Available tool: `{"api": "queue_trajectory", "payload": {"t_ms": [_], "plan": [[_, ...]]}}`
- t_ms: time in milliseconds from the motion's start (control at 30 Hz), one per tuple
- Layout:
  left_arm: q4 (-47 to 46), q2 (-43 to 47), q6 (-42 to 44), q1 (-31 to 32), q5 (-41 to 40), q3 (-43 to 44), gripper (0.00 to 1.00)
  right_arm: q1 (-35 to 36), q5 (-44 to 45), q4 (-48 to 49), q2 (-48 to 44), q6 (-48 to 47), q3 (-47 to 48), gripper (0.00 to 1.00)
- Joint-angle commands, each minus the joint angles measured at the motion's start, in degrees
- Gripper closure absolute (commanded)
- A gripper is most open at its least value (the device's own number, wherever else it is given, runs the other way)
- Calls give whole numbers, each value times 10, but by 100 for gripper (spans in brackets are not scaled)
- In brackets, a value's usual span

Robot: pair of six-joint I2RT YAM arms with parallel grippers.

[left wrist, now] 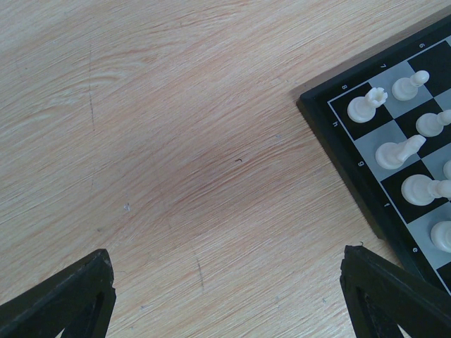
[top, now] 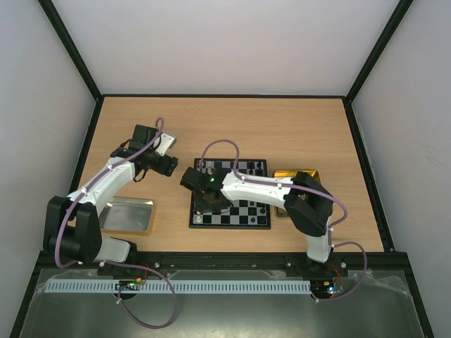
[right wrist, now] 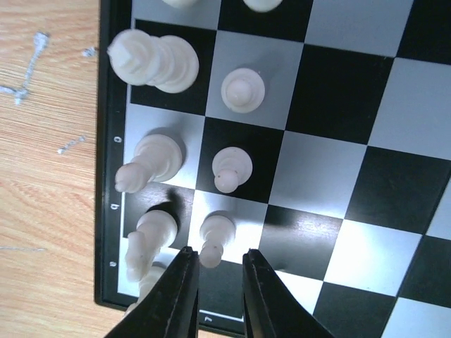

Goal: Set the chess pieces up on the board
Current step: Place the chess piece on the chessboard, then pick up the chess piece from the storage box.

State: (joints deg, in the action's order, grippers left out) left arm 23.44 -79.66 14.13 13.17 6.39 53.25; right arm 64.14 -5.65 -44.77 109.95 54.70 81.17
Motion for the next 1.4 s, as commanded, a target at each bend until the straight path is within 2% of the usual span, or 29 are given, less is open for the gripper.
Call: {"api": "queue_trajectory", "payload": {"t_ms": [0, 267, 433, 567, 867, 967, 1133, 1367], "plan": [[-3, 1, 4, -2, -2, -5, 13, -5, 28, -19, -50, 9, -2, 83], [-2, -1, 4, -3, -3, -4, 13, -33, 54, -16, -134, 30, -60, 83], [-1, -1, 5, -3, 1, -3, 13, -155, 101, -59, -281, 47, -177, 83], [-1, -4, 4, -1, 1, 0, 12, -275, 114, -90, -355, 8, -234, 81], [2, 1, 4, 0, -1, -2, 13, -481, 48, -23, -373, -65, -362, 77], [2, 0, 4, 0, -1, -1, 13, -528, 33, -8, -373, -87, -386, 77], [2, -2, 5, 0, 0, 1, 13, -564, 18, 6, -363, -103, -399, 77], [1, -4, 5, 0, -1, -1, 13, -570, 0, 26, -351, -111, -401, 77]]}}
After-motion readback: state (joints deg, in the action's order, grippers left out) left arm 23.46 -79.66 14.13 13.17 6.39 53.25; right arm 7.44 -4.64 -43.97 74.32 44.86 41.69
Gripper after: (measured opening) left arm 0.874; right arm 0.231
